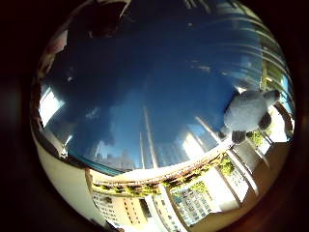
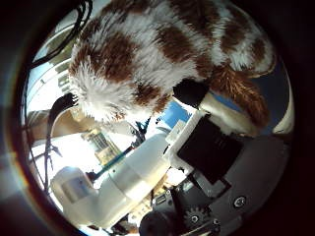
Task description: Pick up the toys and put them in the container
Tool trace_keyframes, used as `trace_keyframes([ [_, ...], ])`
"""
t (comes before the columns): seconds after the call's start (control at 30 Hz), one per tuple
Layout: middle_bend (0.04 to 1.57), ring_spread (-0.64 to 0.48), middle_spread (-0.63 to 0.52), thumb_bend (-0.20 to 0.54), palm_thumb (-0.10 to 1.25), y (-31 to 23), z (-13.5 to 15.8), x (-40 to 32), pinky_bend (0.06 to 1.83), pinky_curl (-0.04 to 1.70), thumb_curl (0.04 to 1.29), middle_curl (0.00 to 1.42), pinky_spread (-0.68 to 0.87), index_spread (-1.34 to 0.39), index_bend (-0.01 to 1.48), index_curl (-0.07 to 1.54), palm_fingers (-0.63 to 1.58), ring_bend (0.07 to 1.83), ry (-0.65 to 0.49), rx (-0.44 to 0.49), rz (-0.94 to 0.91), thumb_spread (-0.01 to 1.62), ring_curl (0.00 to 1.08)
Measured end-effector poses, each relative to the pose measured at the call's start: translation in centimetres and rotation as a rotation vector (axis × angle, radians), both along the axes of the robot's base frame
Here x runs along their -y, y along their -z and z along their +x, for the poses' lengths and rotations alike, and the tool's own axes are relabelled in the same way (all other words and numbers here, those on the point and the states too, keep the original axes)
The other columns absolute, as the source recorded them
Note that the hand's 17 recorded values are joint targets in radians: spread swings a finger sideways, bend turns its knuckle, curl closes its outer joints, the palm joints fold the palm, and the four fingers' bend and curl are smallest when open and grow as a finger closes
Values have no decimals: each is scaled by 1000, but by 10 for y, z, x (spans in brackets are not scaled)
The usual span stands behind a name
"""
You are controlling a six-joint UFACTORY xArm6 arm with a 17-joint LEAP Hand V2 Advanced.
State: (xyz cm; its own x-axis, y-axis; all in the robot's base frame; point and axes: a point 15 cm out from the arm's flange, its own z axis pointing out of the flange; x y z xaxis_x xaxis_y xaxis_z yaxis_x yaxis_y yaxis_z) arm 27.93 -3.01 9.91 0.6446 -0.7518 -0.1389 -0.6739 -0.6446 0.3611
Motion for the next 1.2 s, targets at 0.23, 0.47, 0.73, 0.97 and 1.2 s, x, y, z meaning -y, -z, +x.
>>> trace_keyframes([
  [0.23,938,-14,-236,-4,970,-11,13,10,1085,348,540,772,290,-539,260,212,1115,1226,42,78,13,1009,702],
  [0.47,1056,-81,-264,8,1052,-27,2,13,1433,528,629,919,223,-742,436,241,1042,1284,65,58,12,1045,779],
  [0.73,1132,-126,-274,-13,1046,-78,-28,46,1583,649,714,1038,170,-932,598,310,944,1353,161,4,12,1065,847],
  [0.97,1182,-142,-270,-12,1015,-152,-15,72,1632,707,769,1102,145,-1048,690,411,871,1413,243,80,16,1072,880],
  [1.2,1222,-147,-260,-14,999,-224,7,72,1660,742,807,1131,134,-1115,712,526,820,1455,293,186,75,1076,892],
])
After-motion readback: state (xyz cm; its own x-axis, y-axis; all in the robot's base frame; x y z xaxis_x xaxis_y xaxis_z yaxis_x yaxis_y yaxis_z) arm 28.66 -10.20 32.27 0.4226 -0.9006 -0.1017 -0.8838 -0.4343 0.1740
